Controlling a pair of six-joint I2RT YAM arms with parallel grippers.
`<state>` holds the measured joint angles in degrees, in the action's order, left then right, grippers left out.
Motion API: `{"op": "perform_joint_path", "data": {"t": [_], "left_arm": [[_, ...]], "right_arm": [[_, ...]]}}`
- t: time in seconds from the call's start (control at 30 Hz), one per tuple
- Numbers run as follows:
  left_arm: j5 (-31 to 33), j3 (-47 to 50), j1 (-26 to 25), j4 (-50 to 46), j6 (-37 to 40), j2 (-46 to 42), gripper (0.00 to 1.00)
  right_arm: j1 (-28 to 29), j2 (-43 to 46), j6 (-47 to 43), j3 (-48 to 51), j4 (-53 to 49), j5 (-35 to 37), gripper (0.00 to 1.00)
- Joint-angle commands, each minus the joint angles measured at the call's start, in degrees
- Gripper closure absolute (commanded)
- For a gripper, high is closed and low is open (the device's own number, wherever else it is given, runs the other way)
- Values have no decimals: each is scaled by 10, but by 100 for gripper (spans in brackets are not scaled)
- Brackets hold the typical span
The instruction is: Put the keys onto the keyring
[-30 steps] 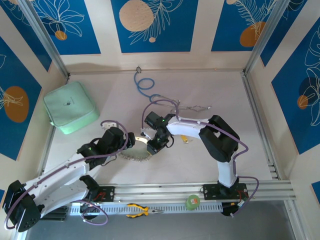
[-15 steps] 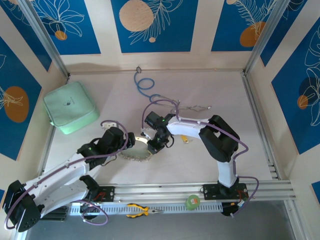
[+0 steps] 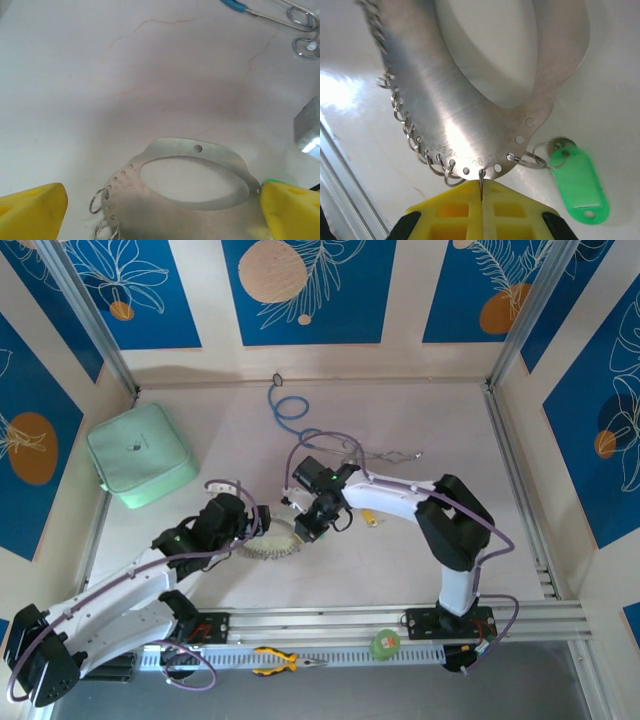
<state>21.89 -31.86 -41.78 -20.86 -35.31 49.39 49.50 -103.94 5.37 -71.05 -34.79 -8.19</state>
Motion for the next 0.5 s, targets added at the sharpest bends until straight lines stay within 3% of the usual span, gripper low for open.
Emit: {"op": "perform_joint_path", "data": {"t": [0.0,0.27,0.47], "left_arm": [[-24,-9,0,68,128,-22,7],[-160,1,-1,144,377,-55,24],[-236,-23,-1,65,529,-67,46]], "right_arm": [[1,67,-32,34,58,-2,100],[-10,131,-118,86,177,-78,100],[-26,175,-174,138,273,-173,100]]}}
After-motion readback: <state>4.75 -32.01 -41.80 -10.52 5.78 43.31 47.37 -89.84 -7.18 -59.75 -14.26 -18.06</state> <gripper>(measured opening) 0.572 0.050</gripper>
